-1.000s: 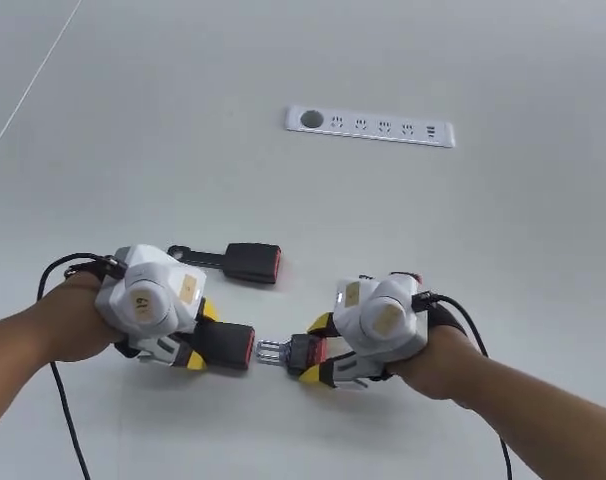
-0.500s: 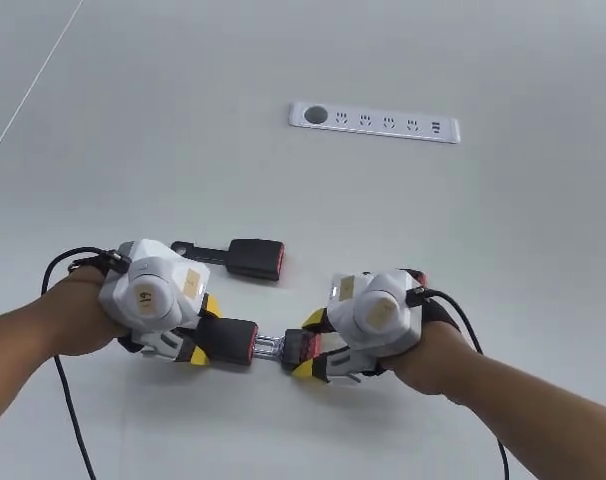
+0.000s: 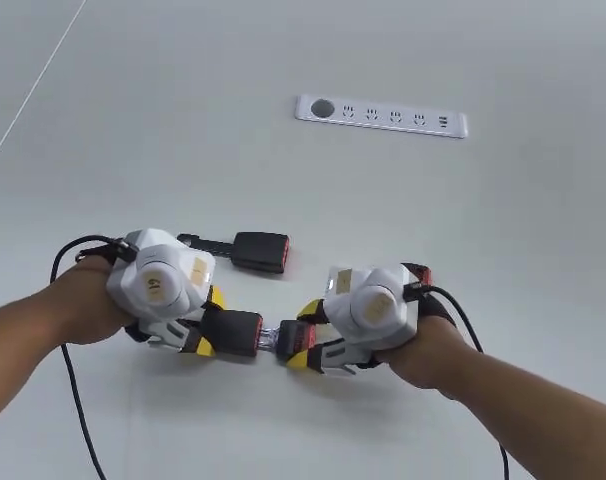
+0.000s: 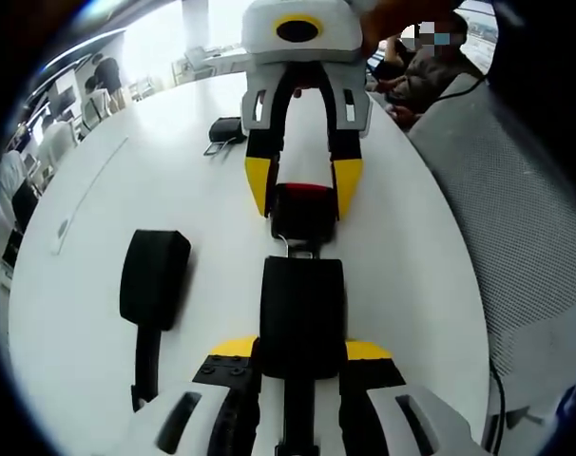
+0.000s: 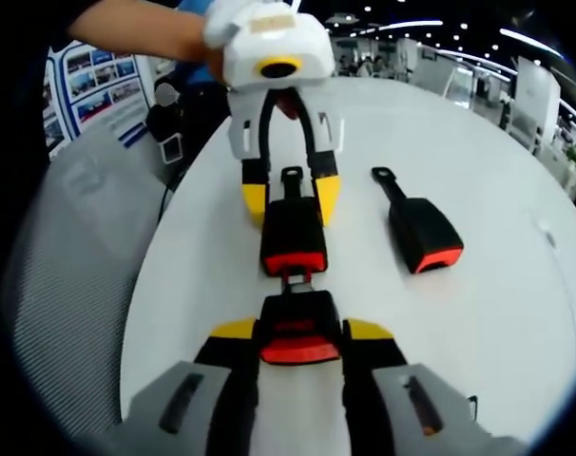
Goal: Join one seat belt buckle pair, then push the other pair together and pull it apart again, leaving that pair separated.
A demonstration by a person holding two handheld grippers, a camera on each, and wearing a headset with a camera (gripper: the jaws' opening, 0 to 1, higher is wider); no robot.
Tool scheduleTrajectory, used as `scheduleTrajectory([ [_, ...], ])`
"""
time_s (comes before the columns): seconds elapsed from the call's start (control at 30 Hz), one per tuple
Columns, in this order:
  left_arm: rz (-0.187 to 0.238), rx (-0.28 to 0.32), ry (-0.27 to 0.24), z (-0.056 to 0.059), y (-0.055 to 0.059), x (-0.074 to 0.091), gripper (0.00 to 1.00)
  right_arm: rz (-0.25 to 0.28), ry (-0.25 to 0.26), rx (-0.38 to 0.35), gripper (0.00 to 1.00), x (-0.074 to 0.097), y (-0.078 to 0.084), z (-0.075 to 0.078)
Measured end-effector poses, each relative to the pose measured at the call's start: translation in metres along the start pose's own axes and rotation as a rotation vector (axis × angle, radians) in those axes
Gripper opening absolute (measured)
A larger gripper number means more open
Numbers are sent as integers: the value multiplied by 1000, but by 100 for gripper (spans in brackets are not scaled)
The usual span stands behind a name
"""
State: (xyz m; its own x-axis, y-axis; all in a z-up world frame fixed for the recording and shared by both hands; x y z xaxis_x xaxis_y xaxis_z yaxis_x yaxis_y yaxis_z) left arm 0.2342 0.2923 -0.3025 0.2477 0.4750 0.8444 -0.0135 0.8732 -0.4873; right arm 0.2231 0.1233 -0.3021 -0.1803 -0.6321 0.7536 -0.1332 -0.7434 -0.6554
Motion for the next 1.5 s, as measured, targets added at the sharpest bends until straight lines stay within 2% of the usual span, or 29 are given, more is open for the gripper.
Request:
scheduleTrajectory([
  [0.2, 14, 20, 0, -1, 1, 0, 31, -1, 0, -38, 31, -2, 0, 1],
  [0.33, 20, 28, 2, -2, 2, 0, 31, 4, 5, -35, 30, -5, -3, -1],
  [0.4, 15, 30, 5, -2, 1, 0, 31, 43, 5, -79, 30, -8, -6, -3],
  [0.5, 5, 17, 6, -1, 1, 0, 30, 39, 5, -54, 30, -13, -12, -4],
  [0.6, 14, 23, 9, -1, 2, 2, 30, 42, -5, -44, 30, -14, -15, -4],
  [0.73, -3, 23, 8, 1, 0, 6, 30, 31, 0, -43, 30, -14, -13, -4],
  [0.9, -2, 24, 14, 1, 1, 8, 30, 27, -3, -32, 30, -13, -12, -4],
  [1.07, -22, -12, 17, 1, 1, 7, 31, 27, -5, -10, 30, -12, -12, -5],
  [1.5, -17, -2, 16, 0, 4, 6, 31, 24, 7, 26, 31, -8, -11, -4],
])
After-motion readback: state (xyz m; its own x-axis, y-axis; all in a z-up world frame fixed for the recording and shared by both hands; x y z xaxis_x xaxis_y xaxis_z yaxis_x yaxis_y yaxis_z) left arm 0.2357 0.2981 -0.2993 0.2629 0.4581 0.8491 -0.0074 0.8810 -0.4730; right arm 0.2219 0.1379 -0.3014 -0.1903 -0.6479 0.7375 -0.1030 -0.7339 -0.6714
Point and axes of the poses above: the centre of the closed fingertips' face, and the gripper's own axes: x roughly backward along the fingers, z roughly to its right, y roughly out of its underside, the point moved 8 cm from there along x, roughly backward along the fingers, and after that the axes turned 11 degrees about y, right-handed, at the moved point
